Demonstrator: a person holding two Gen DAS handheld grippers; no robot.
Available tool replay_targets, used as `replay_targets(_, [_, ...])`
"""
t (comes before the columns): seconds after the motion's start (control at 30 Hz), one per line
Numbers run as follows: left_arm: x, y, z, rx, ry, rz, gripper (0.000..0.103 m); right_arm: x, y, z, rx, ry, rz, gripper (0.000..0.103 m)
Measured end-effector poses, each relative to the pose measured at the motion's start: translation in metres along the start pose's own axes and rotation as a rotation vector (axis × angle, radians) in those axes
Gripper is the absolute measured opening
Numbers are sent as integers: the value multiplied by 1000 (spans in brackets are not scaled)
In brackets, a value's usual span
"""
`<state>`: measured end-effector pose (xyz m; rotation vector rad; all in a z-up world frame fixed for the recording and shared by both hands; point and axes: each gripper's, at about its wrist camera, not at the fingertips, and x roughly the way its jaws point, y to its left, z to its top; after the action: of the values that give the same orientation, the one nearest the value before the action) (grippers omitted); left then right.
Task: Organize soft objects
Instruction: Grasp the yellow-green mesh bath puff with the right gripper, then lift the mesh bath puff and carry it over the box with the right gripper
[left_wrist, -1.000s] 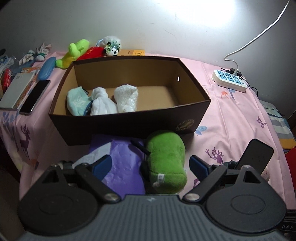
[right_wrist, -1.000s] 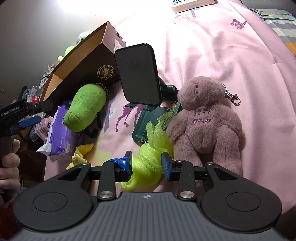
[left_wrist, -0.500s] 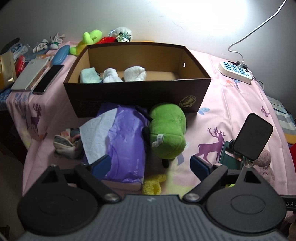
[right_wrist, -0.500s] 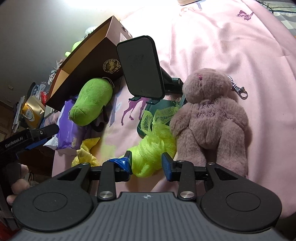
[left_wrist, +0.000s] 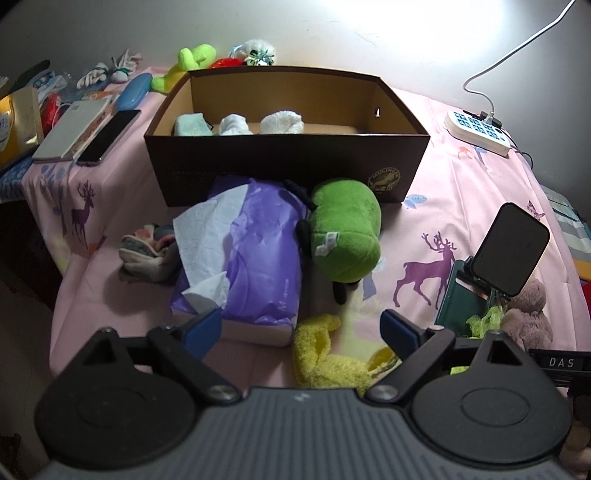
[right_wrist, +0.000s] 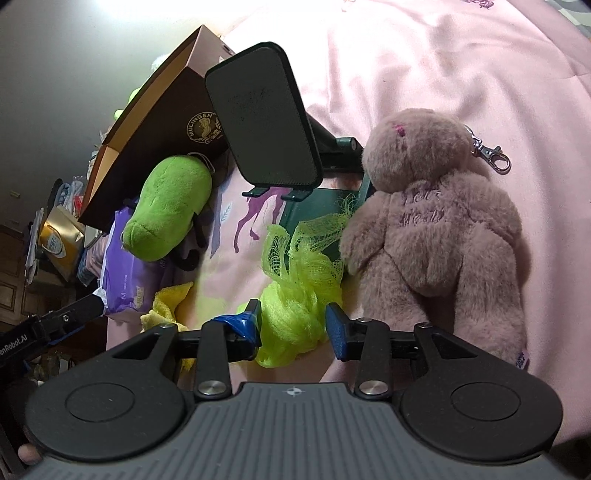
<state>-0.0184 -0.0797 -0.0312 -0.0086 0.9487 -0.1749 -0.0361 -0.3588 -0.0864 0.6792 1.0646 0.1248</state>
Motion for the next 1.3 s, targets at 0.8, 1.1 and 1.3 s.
replay_targets(0.8, [13,19,32,67,-19,-75,94,-30,82,36,-162,-248,182,6])
replay_targets(1.1, [10,49,33,98,-39,-119,94,-14,146,110,-240,-339,146,6])
replay_targets(1.3, [6,66,30,125,-51,-167,98,31,184,155,-270,-304,52,6])
